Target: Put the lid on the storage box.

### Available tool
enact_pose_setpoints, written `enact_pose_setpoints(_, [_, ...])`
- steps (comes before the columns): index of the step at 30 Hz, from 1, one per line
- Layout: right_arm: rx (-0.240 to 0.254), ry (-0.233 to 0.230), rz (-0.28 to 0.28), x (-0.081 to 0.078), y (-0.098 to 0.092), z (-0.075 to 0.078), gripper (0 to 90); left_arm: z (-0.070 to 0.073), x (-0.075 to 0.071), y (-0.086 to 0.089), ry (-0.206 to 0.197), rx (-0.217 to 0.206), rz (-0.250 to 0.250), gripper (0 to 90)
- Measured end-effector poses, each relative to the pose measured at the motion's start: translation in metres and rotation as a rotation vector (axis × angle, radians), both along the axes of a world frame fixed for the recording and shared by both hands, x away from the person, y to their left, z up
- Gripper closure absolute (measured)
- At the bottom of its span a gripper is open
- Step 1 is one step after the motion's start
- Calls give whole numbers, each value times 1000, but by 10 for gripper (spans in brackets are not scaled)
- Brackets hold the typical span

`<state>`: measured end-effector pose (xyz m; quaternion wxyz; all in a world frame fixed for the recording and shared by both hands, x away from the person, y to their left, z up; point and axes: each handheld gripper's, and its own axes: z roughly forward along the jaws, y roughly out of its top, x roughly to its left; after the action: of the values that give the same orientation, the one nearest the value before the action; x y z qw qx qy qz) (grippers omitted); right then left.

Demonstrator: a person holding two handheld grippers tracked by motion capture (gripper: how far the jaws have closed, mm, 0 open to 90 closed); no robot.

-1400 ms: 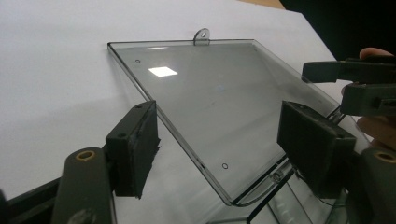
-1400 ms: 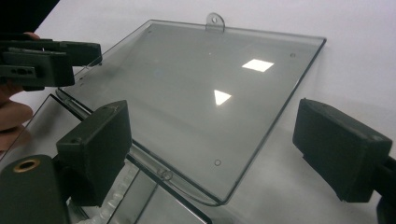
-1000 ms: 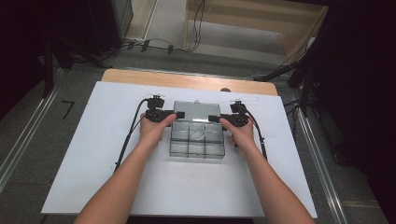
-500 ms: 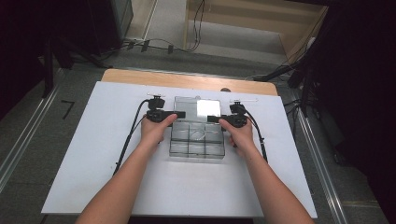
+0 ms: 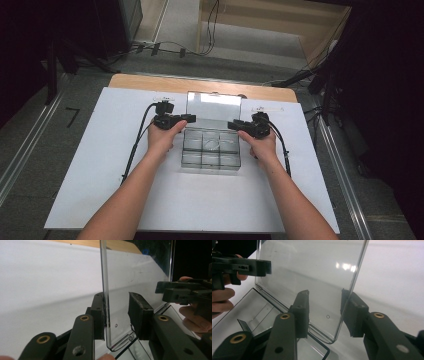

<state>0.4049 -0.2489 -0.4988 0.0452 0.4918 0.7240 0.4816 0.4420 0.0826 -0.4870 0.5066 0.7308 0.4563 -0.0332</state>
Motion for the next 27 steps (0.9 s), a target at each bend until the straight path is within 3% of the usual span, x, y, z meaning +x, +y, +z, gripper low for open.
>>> enact_pose_setpoints(2, [-2,-13,-2,-2,-1,1,601,0,-1,1,-12,-13,-5,694])
enact_pose_setpoints(7, [-5,-56,-7,-7,-1,0,623,2,-4,2,-47,8,-25,703])
enact_pose_setpoints(12, [5,-82,-4,-10,-3,-2,646,3,-5,2,-56,13,-25,690])
enact_pose_setpoints(15, [-14,-116,5,-12,-2,-2,655,7,-4,1,-62,22,-46,650])
enact_pose_setpoints(19, [-42,-161,16,-16,-2,-2,661,19,1,2,-81,-14,-7,520])
enact_pose_setpoints(22, [-47,-167,16,-17,-2,-2,660,28,5,3,-102,-25,6,541])
enact_pose_setpoints(27, [-55,-169,9,-18,-1,-1,657,43,4,-2,-168,23,-5,629])
